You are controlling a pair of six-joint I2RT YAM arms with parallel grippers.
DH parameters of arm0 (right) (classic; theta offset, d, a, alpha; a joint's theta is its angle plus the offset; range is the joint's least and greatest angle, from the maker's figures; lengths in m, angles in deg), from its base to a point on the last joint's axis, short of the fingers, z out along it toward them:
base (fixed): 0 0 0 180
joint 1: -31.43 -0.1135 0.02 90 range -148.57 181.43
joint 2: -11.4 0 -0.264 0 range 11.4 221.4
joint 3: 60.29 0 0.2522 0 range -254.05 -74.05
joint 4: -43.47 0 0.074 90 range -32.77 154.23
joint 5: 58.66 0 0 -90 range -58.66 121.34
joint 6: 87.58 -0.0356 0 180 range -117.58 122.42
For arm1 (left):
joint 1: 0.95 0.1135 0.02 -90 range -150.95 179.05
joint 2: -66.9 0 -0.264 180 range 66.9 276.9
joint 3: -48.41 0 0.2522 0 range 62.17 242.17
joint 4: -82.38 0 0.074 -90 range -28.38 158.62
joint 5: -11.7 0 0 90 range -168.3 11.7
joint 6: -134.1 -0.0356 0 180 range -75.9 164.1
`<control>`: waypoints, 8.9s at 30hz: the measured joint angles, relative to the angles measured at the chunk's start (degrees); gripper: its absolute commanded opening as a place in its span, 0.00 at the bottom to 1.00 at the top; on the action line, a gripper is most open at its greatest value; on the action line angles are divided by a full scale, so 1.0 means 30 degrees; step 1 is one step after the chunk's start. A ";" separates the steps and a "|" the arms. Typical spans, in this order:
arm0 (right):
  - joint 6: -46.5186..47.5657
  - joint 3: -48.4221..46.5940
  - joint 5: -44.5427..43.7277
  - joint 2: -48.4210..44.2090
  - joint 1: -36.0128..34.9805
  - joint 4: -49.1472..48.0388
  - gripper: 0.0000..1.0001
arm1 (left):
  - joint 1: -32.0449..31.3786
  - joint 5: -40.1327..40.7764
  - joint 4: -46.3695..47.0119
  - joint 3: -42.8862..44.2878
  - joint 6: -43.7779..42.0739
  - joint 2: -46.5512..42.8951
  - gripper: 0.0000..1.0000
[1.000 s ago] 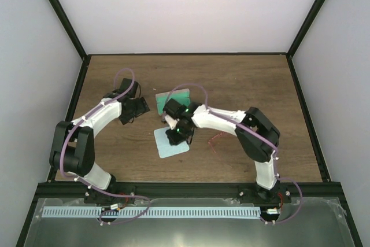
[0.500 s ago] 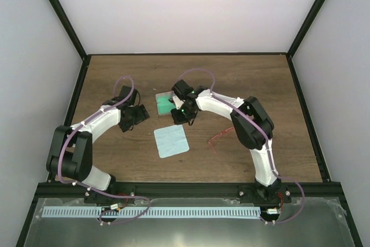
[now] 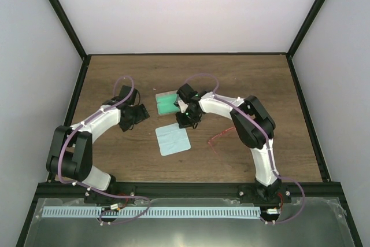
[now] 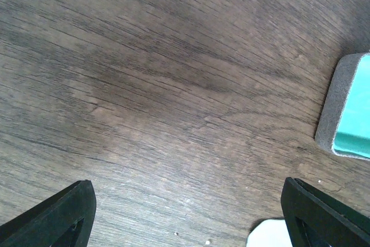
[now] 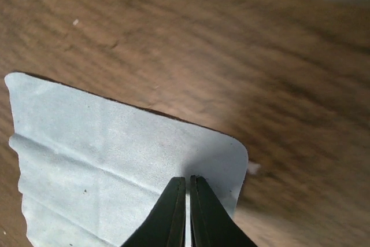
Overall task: Organize the sunglasses
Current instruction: Adjust the glasses cleaning cloth at the center of the board, then fold the glasses cleaning cloth at the center of the board.
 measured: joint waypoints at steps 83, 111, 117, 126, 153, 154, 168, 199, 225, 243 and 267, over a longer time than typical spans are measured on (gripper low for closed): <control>-0.1304 0.3650 -0.4758 -0.4073 0.1421 0.0663 0.42 | -0.5464 -0.0823 0.1785 0.2149 -0.1413 0.3075 0.73; -0.0831 0.2696 -0.5034 -0.2397 0.1311 0.0386 0.05 | -0.5464 -0.0379 0.1851 0.2106 -0.1421 0.3075 0.72; -0.0823 0.2696 -0.4940 -0.2390 0.1311 0.0459 0.01 | -0.5464 -0.0386 0.1858 0.2106 -0.1413 0.3118 0.72; -0.0845 0.2674 -0.4896 -0.2433 0.1311 0.0663 0.01 | -0.5464 -0.0379 0.1851 0.2106 -0.1421 0.3308 0.72; -0.0845 0.2397 -0.4583 -0.2579 0.1311 0.1005 0.01 | -0.6615 -0.2288 0.2441 0.2936 -0.2630 0.5231 0.50; -0.0845 0.2397 -0.4583 -0.2579 0.1311 0.1005 0.01 | -0.6623 -0.2353 0.2441 0.3038 -0.2688 0.5304 0.49; -0.0845 0.2397 -0.4517 -0.2572 0.1311 0.1005 0.01 | -0.6630 -0.2747 0.2579 0.3519 -0.3155 0.5974 0.25; -0.0838 0.2302 -0.4160 -0.2557 0.1311 0.0991 0.01 | -0.6645 -0.2630 0.1851 0.3971 -0.3140 0.6222 0.04; -0.0998 0.2441 -0.3942 -0.3687 0.0933 0.0991 0.01 | -0.7541 -0.1887 0.1071 0.4328 -0.2798 0.5362 0.04; -0.1705 0.4583 -0.3963 -0.5209 -0.0197 0.0954 0.01 | -0.8582 -0.1515 0.1078 0.3082 -0.2186 0.4539 0.04; -0.2426 0.5763 -0.4160 -0.6375 -0.0714 0.0940 0.01 | -0.9377 -0.0962 0.1115 0.1719 -0.1530 0.3388 0.04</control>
